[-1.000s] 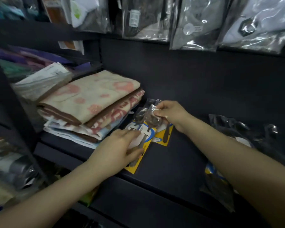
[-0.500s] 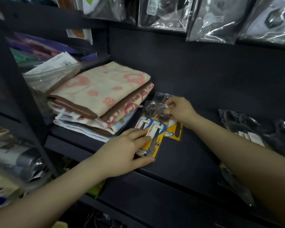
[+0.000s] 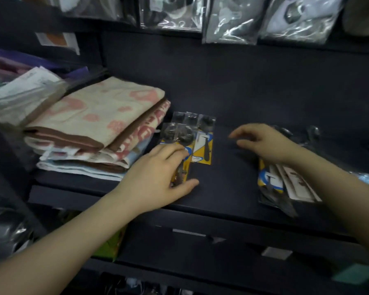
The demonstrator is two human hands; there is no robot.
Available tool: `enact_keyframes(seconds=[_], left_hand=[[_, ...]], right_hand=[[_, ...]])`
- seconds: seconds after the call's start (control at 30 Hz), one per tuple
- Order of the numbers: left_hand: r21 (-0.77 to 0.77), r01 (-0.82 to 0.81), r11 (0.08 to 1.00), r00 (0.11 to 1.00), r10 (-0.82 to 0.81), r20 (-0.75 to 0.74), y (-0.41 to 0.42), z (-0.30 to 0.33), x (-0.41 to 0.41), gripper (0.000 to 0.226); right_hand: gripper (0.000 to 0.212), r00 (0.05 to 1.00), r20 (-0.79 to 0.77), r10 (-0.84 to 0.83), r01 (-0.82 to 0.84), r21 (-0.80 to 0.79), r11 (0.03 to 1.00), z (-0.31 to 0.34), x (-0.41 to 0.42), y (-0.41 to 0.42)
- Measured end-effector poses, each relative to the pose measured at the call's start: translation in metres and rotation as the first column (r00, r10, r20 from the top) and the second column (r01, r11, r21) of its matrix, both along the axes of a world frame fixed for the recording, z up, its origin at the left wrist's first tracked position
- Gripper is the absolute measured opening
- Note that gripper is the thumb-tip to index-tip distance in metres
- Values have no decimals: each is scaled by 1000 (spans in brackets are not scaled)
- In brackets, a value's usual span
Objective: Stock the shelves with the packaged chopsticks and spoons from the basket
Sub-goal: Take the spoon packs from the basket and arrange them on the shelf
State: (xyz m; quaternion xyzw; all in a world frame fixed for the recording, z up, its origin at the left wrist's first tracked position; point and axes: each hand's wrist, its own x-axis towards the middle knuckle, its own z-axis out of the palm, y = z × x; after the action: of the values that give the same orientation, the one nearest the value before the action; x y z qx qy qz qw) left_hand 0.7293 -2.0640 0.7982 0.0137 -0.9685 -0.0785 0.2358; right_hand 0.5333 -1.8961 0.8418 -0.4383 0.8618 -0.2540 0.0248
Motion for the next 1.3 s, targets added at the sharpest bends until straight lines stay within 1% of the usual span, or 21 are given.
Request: enact_keyframes(seconds=[0.07, 0.13, 0.23, 0.3, 0.33, 0.4, 0.53, 0.63, 0.7, 0.77, 0.8, 0.87, 0.93, 1.0, 1.07, 1.1, 1.13, 1.2, 1.23, 1.27, 1.3], left_hand=[[46, 75, 996, 996, -73, -43, 12, 8, -9, 55], [88, 157, 984, 987, -153, -58, 24, 12, -21, 47], [150, 247, 957, 969, -241, -62, 40, 14, -44, 42], [227, 269, 936, 963, -261, -67, 51, 15, -59, 37], [266, 265, 927, 964, -259, -55, 56, 15, -66, 33], [335, 231, 914, 966, -256, 32, 67, 13, -79, 32], [282, 215, 935, 877, -312, 365, 88, 4, -94, 66], [301, 218, 928, 837, -337, 432, 105, 4, -100, 73], [306, 182, 934, 839, -310, 448, 116, 3, -104, 74], [293, 152, 944, 842, -279, 461, 128, 2, -106, 74], [279, 140, 950, 846, -261, 465, 132, 2, -107, 74], [270, 114, 956, 859, -232, 457, 138, 4, -109, 72], [286, 104, 952, 889, -218, 402, 139, 7, -114, 65], [318, 110, 942, 944, -199, 264, 139, 13, -118, 59], [399, 93, 912, 984, -145, 101, 139, 24, -123, 51], [474, 87, 876, 993, -117, 34, 140, 29, -125, 43], [575, 97, 812, 994, -111, -10, 141, 34, -126, 36], [772, 145, 619, 987, -146, -69, 143, 40, -125, 31], [823, 156, 547, 985, -148, -89, 144, 42, -123, 28], [838, 152, 523, 987, -131, -97, 144, 42, -120, 21], [835, 143, 532, 989, -105, -102, 142, 41, -116, 12]], right_hand=[[20, 992, -38, -124, 126, 74, 989, 0, -2, 27], [20, 956, -102, -275, 291, 214, 933, -4, -4, 50], [36, 909, -154, -388, 418, 340, 842, -14, -8, 69], [54, 884, -150, -442, 467, 293, 834, -20, -10, 74], [57, 866, -140, -480, 500, 236, 833, -19, -11, 76], [54, 832, -165, -530, 554, 217, 804, -16, -19, 82], [50, 843, -100, -528, 529, 326, 783, -10, -34, 94], [44, 869, -104, -483, 488, 334, 807, -9, -42, 97], [38, 879, -50, -474, 464, 321, 826, -6, -47, 98], [30, 872, 65, -486, 453, 268, 850, -3, -54, 102], [26, 864, 104, -493, 462, 223, 858, -1, -57, 106], [16, 865, 90, -494, 485, 106, 868, 8, -63, 114], [17, 867, 99, -488, 495, -69, 866, 17, -69, 122], [18, 871, 312, -379, 464, -275, 842, 27, -69, 125], [19, 812, 567, -138, 433, -429, 792, 34, -64, 120], [18, 773, 634, -26, 414, -473, 778, 36, -58, 116], [17, 746, 664, 56, 387, -500, 774, 38, -51, 112], [16, 693, 698, 181, 346, -542, 766, 40, -38, 100], [18, 655, 716, 240, 332, -558, 760, 41, -33, 95], [19, 618, 732, 288, 318, -567, 760, 39, -30, 89], [20, 594, 742, 312, 303, -566, 767, 38, -27, 83]])
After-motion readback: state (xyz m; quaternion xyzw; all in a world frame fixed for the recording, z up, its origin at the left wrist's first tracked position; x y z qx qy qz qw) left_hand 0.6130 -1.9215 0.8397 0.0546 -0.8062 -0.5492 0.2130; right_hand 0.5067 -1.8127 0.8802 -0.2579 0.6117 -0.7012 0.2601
